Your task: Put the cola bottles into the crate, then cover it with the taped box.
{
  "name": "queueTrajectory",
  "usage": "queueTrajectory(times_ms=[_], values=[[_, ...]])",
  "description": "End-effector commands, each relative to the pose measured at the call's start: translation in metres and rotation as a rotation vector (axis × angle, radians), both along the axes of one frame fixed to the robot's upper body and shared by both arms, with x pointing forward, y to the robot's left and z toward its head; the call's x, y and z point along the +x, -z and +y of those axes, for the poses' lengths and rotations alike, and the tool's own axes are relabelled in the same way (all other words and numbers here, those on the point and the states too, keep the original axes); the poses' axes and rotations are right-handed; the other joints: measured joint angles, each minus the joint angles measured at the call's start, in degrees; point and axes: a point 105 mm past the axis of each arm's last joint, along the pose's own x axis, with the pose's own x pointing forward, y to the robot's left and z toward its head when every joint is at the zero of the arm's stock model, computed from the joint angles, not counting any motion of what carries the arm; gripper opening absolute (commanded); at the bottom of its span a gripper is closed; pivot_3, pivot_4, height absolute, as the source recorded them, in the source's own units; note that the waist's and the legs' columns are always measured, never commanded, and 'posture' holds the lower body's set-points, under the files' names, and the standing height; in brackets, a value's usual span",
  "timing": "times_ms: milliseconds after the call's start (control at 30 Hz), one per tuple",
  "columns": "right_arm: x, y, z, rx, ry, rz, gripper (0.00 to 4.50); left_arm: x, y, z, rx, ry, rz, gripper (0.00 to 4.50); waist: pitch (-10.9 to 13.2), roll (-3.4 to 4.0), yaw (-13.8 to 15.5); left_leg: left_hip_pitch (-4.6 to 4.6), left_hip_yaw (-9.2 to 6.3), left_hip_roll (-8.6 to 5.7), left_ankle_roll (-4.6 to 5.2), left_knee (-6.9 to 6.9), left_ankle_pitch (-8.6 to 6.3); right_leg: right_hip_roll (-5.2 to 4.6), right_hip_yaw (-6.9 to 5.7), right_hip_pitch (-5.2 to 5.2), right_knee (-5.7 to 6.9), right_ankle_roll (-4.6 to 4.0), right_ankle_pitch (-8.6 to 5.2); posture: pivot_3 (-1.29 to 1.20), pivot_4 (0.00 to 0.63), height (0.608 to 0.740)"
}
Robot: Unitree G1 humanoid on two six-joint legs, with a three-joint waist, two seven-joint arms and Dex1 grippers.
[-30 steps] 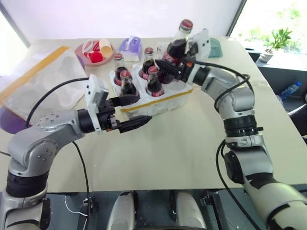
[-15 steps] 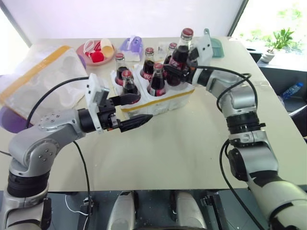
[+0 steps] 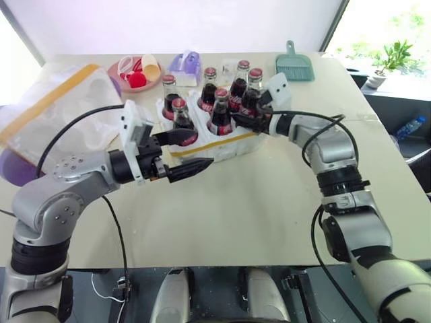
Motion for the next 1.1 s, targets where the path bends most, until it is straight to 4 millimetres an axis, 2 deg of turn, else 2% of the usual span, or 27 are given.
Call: queueTrajectory(times_ms=[33, 167, 267, 300, 400, 467, 567, 633, 667, 733, 800, 967, 1033, 1100], values=[[0.006, 0.001, -0.004, -0.028, 0.021, 0.003, 4.47, -0.003, -0.011, 0.0, -0.006, 0.002, -0.058, 4.5, 0.0, -0.01, 0.0, 0.01, -0.01, 0.0, 0.0, 0.0, 0.0, 0.0, 0.0, 0.01, 0.01, 0.0, 0.0, 0.0, 0.15, 0.736], [-0.002, -0.013, -0.009, 0.041, -0.024, 0.016, 4.47, -0.003, -0.011, 0.006, 0.004, -0.019, -0.053, 4.5, 0.0, -0.02, 0.1, 0.03, -0.01, 0.0, -0.01, 0.0, 0.0, 0.0, 0.0, 0.03, 0.02, 0.0, 0.0, 0.0, 0.15, 0.736], [-0.015, -0.029, -0.019, 0.064, -0.068, 0.007, 4.47, -0.005, -0.01, 0.014, 0.032, -0.04, -0.043, 4.5, 0.0, -0.01, 0.2, 0.0, -0.02, 0.0, -0.01, -0.01, 0.0, 0.0, -0.01, 0.03, 0.01, 0.0, 0.0, 0.0, 0.15, 0.736], [-0.025, -0.038, -0.025, 0.055, -0.108, -0.009, 4.47, -0.007, -0.01, 0.021, 0.056, -0.055, -0.043, 4.5, 0.0, 0.0, 0.2, 0.0, -0.02, 0.0, 0.0, -0.01, 0.0, 0.0, -0.01, 0.02, 0.0, 0.0, 0.0, 0.0, 0.15, 0.736], [-0.061, -0.078, -0.052, 0.005, -0.217, -0.069, 4.47, -0.013, -0.024, 0.058, 0.149, -0.152, -0.054, 4.5, 0.1, 0.08, 0.2, -0.12, -0.01, 0.0, 0.01, -0.06, -0.01, -0.01, -0.01, -0.11, -0.06, 0.0, 0.0, 0.0, 0.15, 0.736], [-0.073, -0.097, -0.066, -0.012, -0.231, -0.084, 4.47, -0.02, -0.034, 0.081, 0.205, -0.209, -0.051, 4.5, 0.1, 0.06, 0.1, -0.12, 0.0, 0.01, 0.01, -0.09, -0.01, -0.01, -0.02, -0.13, -0.07, 0.0, -0.01, 0.0, 0.15, 0.736], [-0.087, -0.126, -0.089, -0.029, -0.234, -0.123, 4.47, -0.033, -0.049, 0.128, 0.346, -0.36, -0.026, 4.5, 0.1, 0.09, -0.6, 0.01, 0.06, 0.04, 0.02, -0.16, -0.01, 0.01, 0.0, -0.12, -0.07, -0.01, -0.02, 0.0, 0.15, 0.736], [-0.096, -0.142, -0.096, -0.017, -0.258, -0.138, 4.47, -0.044, -0.054, 0.161, 0.429, -0.476, 0.025, 4.5, 0.1, 0.15, -0.8, 0.04, 0.08, 0.06, 0.02, -0.21, -0.01, 0.03, 0.0, -0.15, -0.07, -0.03, -0.03, 0.0, 0.15, 0.736], [-0.1, -0.147, -0.097, -0.013, -0.272, -0.142, 4.47, -0.048, -0.056, 0.173, 0.458, -0.515, 0.046, 4.5, 0.1, 0.15, -1.0, 0.06, 0.08, 0.06, 0.01, -0.26, -0.01, 0.03, 0.0, -0.13, -0.07, -0.03, -0.04, 0.0, 0.15, 0.736], [-0.109, -0.155, -0.095, -0.026, -0.327, -0.161, 4.47, -0.06, -0.056, 0.212, 0.513, -0.651, 0.15, 4.5, 0.1, 0.15, -1.3, 0.06, 0.1, 0.06, 0.01, -0.3, -0.01, 0.03, -0.01, -0.16, -0.09, -0.05, -0.05, 0.0, 0.15, 0.736], [-0.124, -0.158, -0.086, -0.043, -0.424, -0.178, 4.47, -0.071, -0.057, 0.242, 0.544, -0.741, 0.235, 4.5, 0.1, 0.14, -1.5, 0.04, 0.12, 0.06, 0.01, -0.37, -0.02, 0.03, -0.01, -0.2, -0.12, -0.06, -0.06, 0.0, 0.15, 0.736], [-0.159, -0.154, -0.064, -0.029, -0.647, -0.165, 4.47, -0.076, -0.049, 0.292, 0.612, -0.823, 0.386, 4.5, 0.1, 0.13, -1.2, 0.03, 0.15, 0.06, -0.01, -0.53, -0.01, 0.0, -0.03, -0.26, -0.14, -0.06, -0.06, 0.0, 0.15, 0.736], [-0.162, -0.149, -0.059, -0.041, -0.659, -0.165, 4.47, -0.072, -0.043, 0.303, 0.627, -0.827, 0.418, 4.5, 0.1, 0.14, -1.2, 0.03, 0.18, 0.06, -0.01, -0.58, -0.01, -0.02, -0.02, -0.28, -0.16, -0.06, -0.06, 0.0, 0.15, 0.736], [-0.164, -0.145, -0.055, -0.057, -0.664, -0.164, 4.47, -0.064, -0.03, 0.314, 0.647, -0.835, 0.448, 4.5, 0.1, 0.14, -1.2, 0.03, 0.19, 0.05, -0.01, -0.59, -0.01, -0.03, -0.03, -0.29, -0.16, -0.06, -0.06, 0.0, 0.15, 0.736]])
